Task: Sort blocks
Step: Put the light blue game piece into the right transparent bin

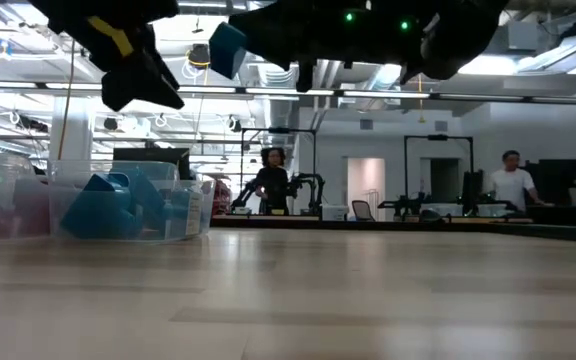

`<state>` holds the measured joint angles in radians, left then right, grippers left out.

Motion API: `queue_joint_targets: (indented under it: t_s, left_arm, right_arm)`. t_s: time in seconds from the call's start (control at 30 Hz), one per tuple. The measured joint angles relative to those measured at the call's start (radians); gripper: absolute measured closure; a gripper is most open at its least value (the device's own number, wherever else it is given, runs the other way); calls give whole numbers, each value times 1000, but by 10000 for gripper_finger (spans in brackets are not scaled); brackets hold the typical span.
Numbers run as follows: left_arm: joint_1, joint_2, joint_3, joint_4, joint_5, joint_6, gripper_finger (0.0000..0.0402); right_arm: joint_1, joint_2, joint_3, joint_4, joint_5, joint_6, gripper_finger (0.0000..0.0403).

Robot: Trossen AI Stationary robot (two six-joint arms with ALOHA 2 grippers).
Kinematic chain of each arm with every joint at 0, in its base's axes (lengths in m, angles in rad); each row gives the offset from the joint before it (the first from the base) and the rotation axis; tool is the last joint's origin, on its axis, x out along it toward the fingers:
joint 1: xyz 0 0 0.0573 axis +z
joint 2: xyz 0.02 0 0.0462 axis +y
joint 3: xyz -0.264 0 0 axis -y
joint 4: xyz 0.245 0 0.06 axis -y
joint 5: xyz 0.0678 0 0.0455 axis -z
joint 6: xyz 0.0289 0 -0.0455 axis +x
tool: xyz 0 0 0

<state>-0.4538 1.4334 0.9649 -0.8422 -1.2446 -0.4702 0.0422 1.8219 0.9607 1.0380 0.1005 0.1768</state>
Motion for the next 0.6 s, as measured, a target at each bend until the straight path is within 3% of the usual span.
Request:
queue_joint_targets:
  t_s: [0.3, 0.6]
  left_arm:
    - [-30, -1, 0, 94, -144, 119, 216]
    - [-85, 0, 0, 325, -169, 370, 216]
  right_arm:
    - [-1, -1, 37, 2, -1, 51, 324]
    - [-14, -1, 136, -81, 4, 88, 324]
